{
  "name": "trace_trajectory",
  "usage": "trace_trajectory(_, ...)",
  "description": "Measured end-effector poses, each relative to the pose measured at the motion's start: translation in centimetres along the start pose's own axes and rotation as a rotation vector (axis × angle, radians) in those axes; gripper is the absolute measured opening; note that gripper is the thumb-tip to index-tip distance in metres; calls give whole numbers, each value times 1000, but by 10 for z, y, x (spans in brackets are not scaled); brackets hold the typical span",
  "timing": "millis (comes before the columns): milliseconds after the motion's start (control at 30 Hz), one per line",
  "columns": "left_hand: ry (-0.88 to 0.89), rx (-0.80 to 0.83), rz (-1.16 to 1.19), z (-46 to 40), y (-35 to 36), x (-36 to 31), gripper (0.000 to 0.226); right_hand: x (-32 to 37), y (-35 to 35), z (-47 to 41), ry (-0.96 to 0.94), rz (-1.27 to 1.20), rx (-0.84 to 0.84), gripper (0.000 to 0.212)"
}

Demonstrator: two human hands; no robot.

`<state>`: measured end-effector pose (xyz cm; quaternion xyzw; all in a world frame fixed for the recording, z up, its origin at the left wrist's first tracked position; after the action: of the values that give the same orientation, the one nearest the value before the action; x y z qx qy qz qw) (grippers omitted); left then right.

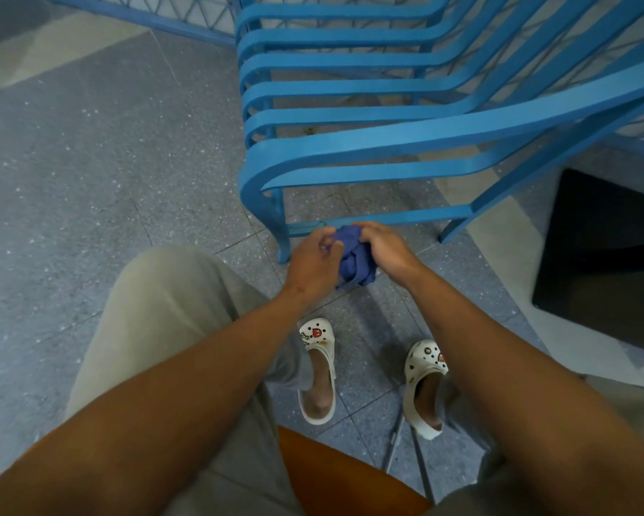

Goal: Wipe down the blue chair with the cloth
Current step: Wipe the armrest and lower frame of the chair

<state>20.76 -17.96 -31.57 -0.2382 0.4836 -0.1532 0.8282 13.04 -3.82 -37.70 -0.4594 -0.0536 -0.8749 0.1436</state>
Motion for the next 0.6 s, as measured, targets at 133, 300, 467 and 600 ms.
trace_trajectory(133, -119, 74, 127, -14, 15, 19, 25, -6, 13, 7, -85, 79, 45, 25)
trace_trajectory(300, -421, 99, 486, -16, 23, 33, 25, -25, 16, 15, -165, 38, -2, 25)
trace_trajectory(467, -429, 216, 527, -14, 17, 22, 25, -27, 29, 15, -131, -16, 0, 28)
trace_trajectory(600, -350, 272, 280, -9, -5, 12, 12, -13, 28, 13, -207, -17, -46, 22)
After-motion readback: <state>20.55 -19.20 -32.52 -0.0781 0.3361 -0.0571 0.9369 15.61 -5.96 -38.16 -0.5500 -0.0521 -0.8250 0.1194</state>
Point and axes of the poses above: each hand's wrist, its own z-axis away from the middle knuckle, its own y-axis out of the palm, x = y × z, the point moved 7 cm from there along -z, towards the middle knuckle, and after that the axes turned 11 degrees about -z, right-handed, at the moved point
